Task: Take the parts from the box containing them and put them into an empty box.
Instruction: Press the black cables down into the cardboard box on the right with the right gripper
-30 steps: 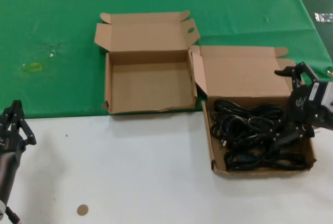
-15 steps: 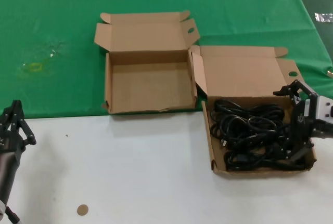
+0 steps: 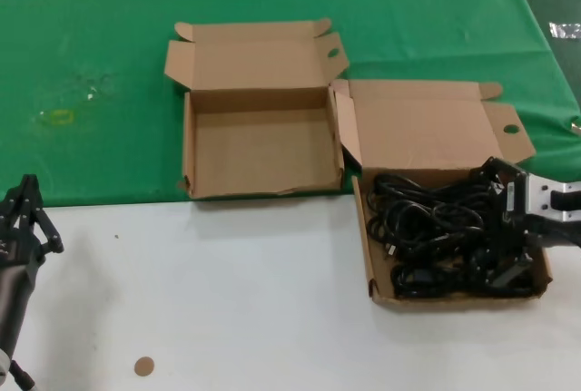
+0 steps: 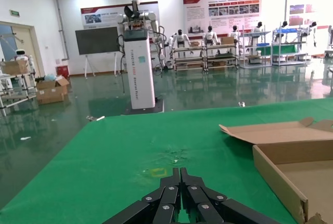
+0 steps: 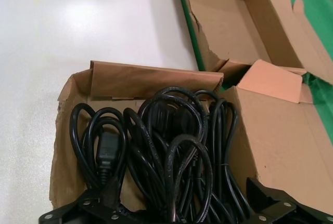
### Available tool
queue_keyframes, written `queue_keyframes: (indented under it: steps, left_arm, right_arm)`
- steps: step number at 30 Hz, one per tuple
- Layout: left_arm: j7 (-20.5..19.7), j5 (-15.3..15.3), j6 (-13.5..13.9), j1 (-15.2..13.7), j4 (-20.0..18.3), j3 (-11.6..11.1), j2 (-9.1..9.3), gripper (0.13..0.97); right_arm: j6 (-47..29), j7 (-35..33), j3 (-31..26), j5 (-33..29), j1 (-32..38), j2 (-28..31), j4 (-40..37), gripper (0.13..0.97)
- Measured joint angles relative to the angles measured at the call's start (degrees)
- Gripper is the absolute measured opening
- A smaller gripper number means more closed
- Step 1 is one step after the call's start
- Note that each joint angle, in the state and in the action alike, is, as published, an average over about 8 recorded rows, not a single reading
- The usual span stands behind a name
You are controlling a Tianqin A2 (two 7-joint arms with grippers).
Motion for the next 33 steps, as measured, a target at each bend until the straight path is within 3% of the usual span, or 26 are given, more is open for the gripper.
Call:
queue_keyframes:
  steps: [6,10,19,27,31,33]
  left_arm:
    - [0.01,0.0,0.0,0.0,0.0,0.0,0.0,0.152]
    - [0.02,0.0,0.0,0.0,0.0,0.0,0.0,0.152]
    - [0.02,0.0,0.0,0.0,0.0,0.0,0.0,0.152]
    - [0.02,-0.01,0.0,0.0,0.0,0.0,0.0,0.152]
    - [0.02,-0.01,0.0,0.0,0.0,0.0,0.0,0.152]
    - [0.02,-0.01,0.0,0.0,0.0,0.0,0.0,0.152]
  right_arm:
    - [-1.38,-0.1,0.23,-2.09,1.23,-1.6,-1.4,0.817]
    - [-2.01,0.01,0.52,-3.12,1.83,-2.35,-2.12,0.817]
    - [-3.06,0.52,1.29,-4.59,2.32,-3.33,-2.95,0.635]
    - [-3.86,0.67,1.99,-4.87,2.06,-3.64,-2.85,0.413]
    - [-4.29,0.8,2.4,-4.76,1.98,-3.59,-2.54,0.413]
    - [-4.51,0.89,2.64,-4.66,1.96,-3.49,-2.32,0.375]
